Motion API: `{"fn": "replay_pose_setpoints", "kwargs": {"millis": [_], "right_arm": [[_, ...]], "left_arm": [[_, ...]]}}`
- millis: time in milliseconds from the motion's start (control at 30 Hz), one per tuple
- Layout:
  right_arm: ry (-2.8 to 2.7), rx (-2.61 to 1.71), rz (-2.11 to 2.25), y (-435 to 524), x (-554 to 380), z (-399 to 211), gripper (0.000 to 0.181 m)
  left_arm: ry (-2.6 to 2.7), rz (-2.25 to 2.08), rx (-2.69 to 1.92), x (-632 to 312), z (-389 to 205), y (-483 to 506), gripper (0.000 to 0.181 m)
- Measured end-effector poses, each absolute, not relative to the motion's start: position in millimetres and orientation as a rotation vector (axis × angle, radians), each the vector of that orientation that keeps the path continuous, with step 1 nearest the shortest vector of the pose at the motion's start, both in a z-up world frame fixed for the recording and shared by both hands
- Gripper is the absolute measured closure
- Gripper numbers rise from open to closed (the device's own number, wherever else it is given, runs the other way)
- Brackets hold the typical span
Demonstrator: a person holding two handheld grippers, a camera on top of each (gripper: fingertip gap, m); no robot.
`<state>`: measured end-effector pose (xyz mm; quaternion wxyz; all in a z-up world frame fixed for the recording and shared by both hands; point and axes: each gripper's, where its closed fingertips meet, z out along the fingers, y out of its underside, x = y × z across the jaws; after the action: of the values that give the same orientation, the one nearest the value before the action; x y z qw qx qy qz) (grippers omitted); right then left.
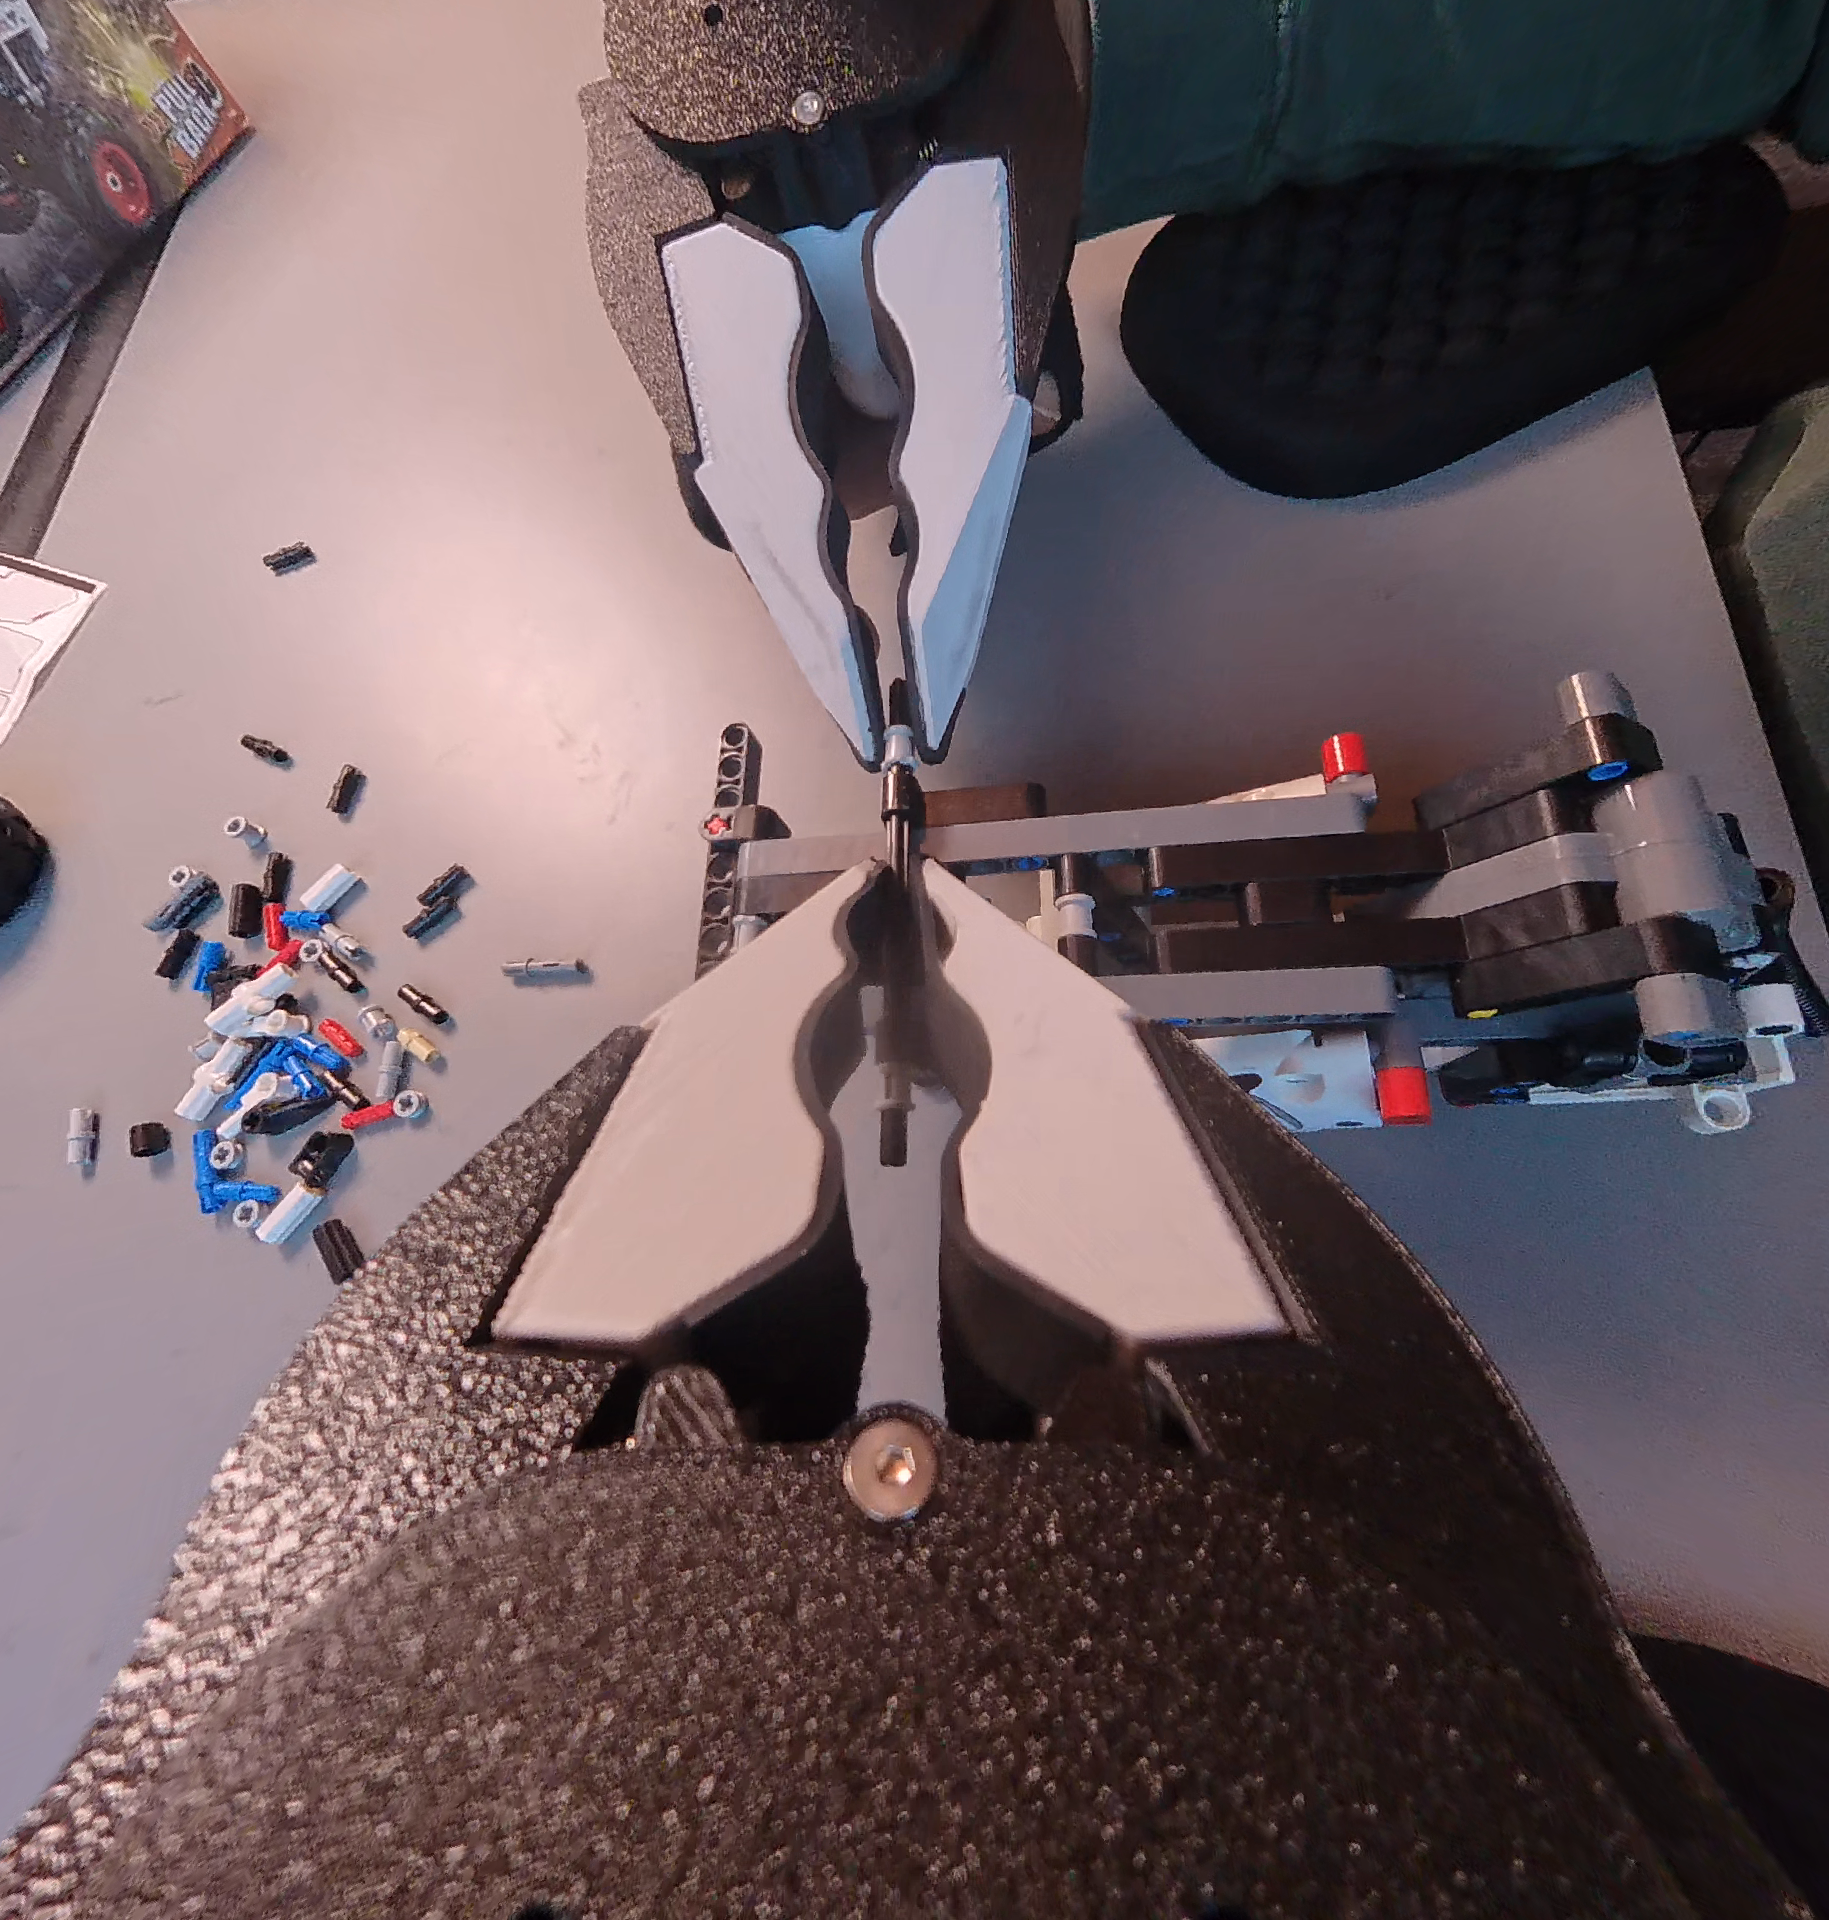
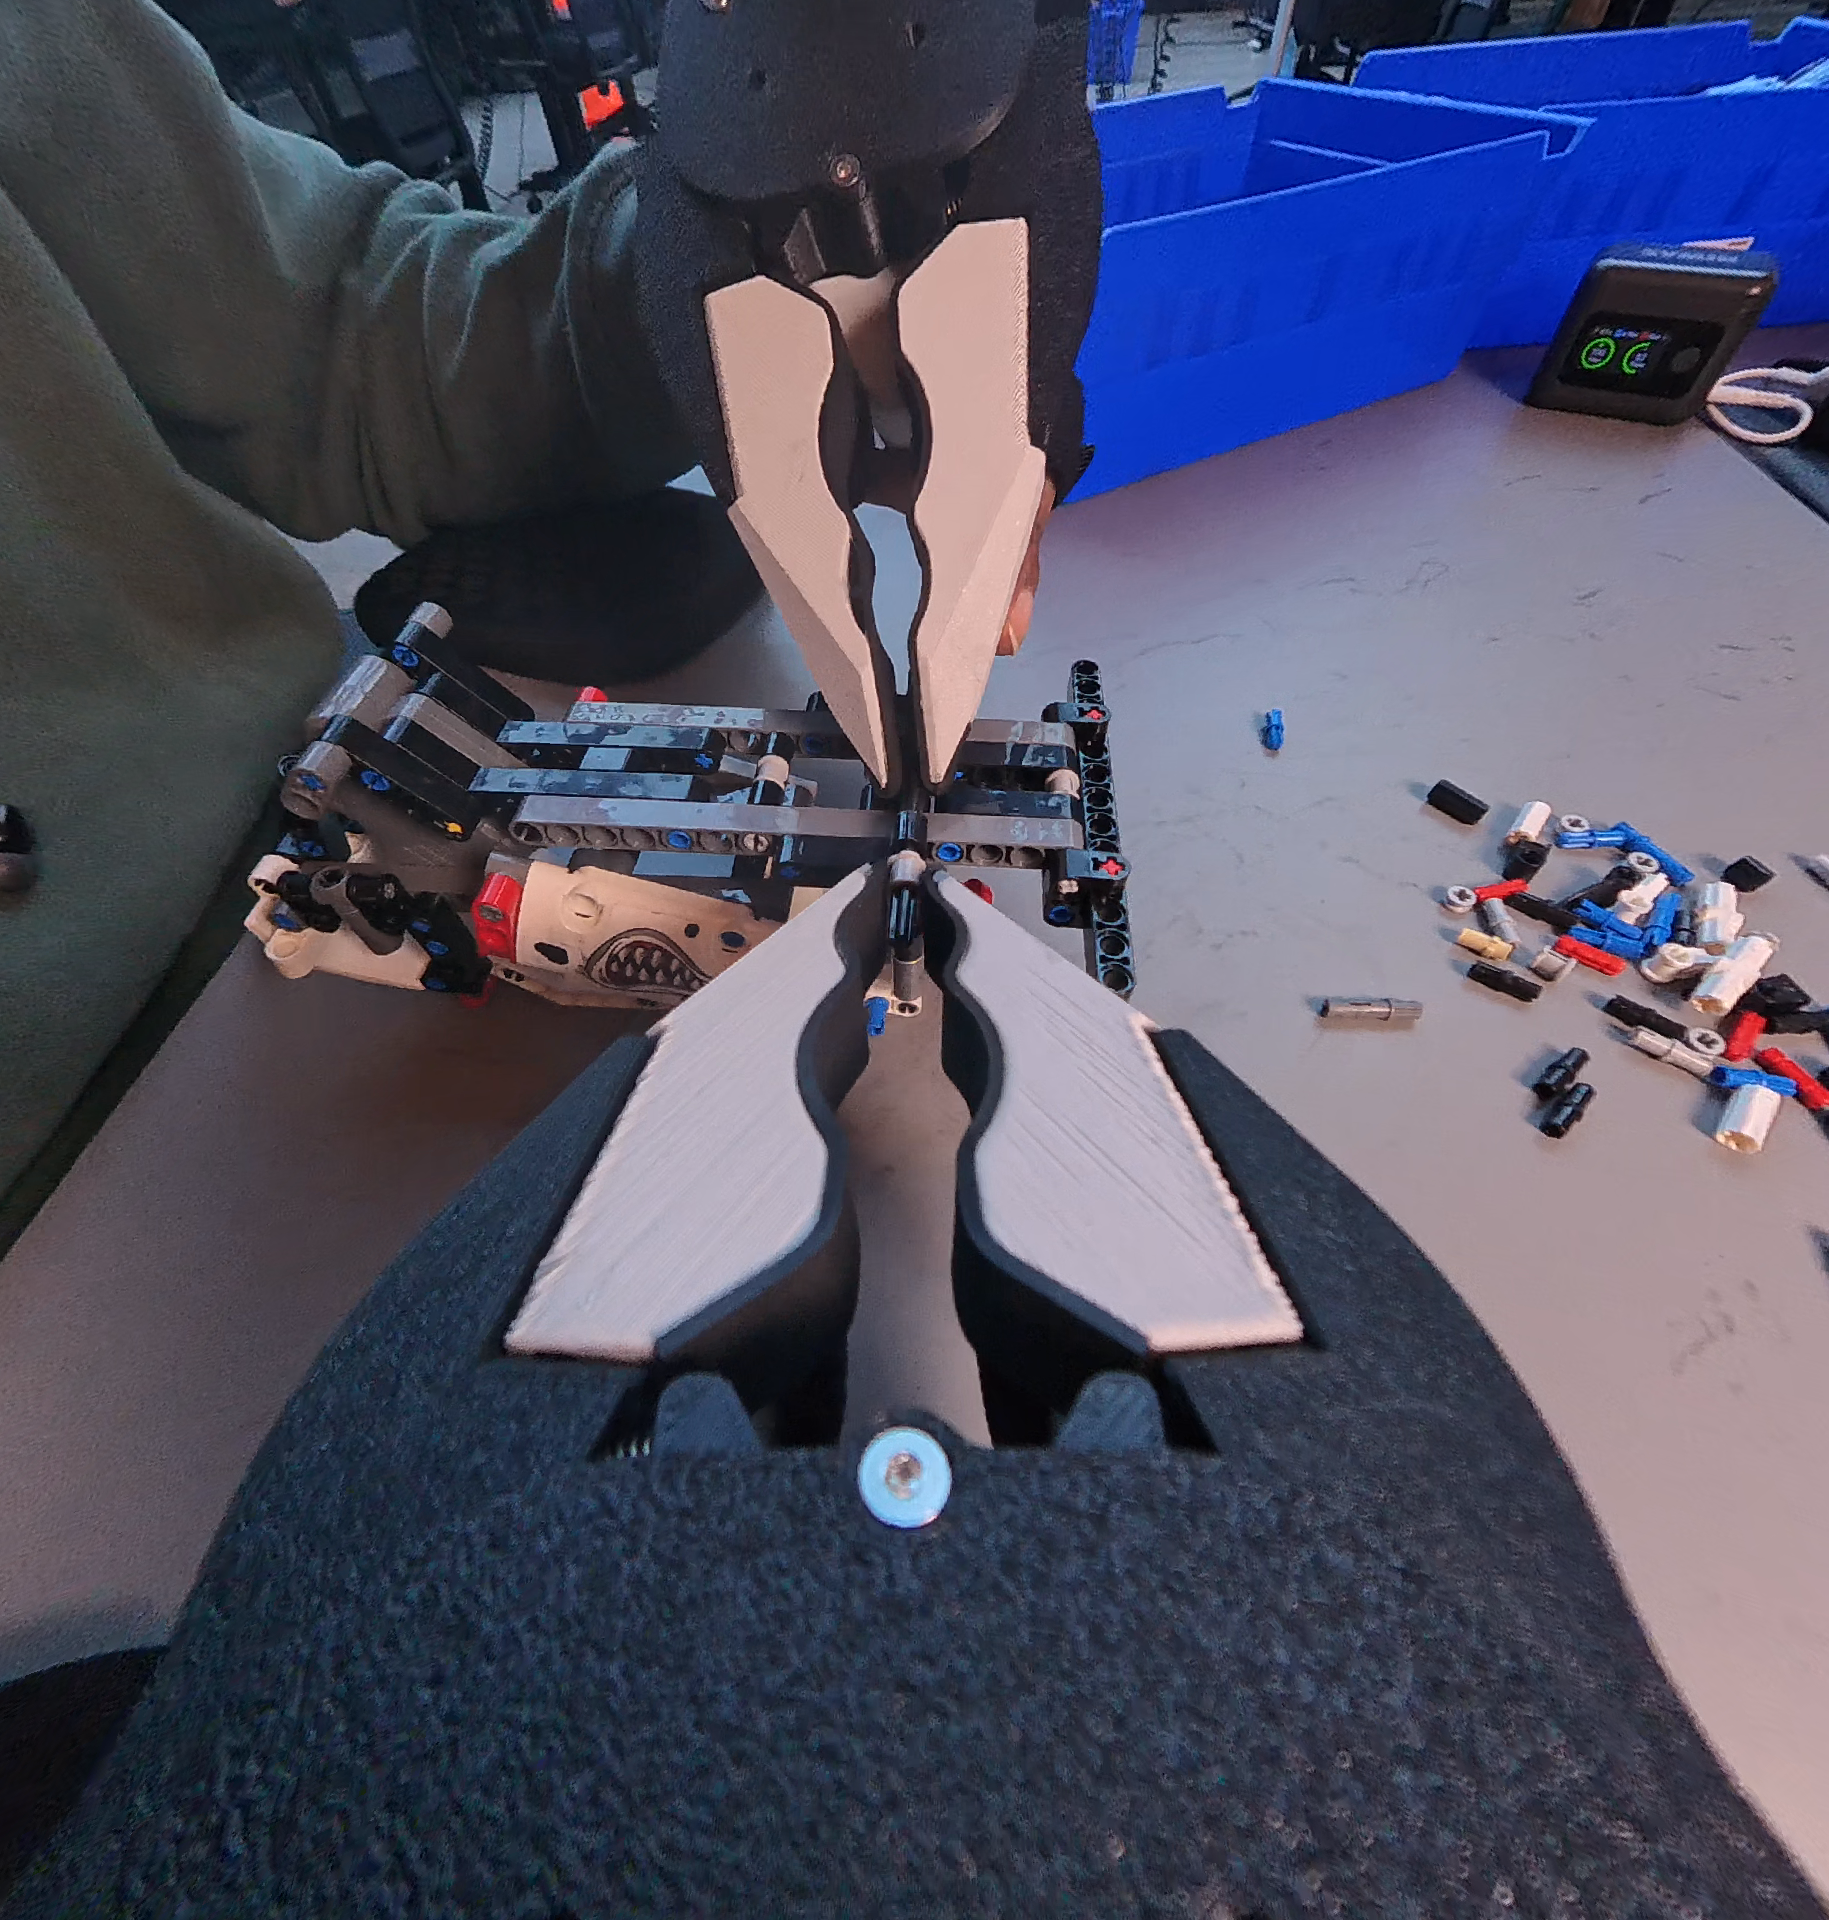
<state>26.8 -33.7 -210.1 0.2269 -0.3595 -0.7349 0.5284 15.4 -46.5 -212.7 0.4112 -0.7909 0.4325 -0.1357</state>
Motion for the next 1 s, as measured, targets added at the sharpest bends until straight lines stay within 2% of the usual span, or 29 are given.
{"fn": "replay_pose_setpoints", "kwargs": {"millis": [267,500,600,733,1000], "right_arm": [[-2.0,-1.023,1.482,-26.6,36.9,-209.2,0.176],[-1.779,-1.147,1.44,34.8,54.9,-189.4,0.176],[-1.633,-1.217,1.265,68.0,34.8,-190.3,0.176],[-1.577,-1.336,0.908,112.7,-1.7,-220.5,0.175],[-1.842,-1.481,0.483,132.6,-56.9,-277.6,0.175]], "left_arm": [[1.069,-0.344,-1.99,15.5,-212.7,-49.2,0.179],[0.99,-0.37,-1.976,0.9,-211.8,-55.5,0.179],[1.001,-0.354,-1.966,4.8,-211.3,-51.6,0.178],[0.975,-0.364,-1.942,8.0,-211.0,-47.6,0.177],[0.911,-0.338,-1.877,7.6,-210.8,-45.2,0.177]]}}
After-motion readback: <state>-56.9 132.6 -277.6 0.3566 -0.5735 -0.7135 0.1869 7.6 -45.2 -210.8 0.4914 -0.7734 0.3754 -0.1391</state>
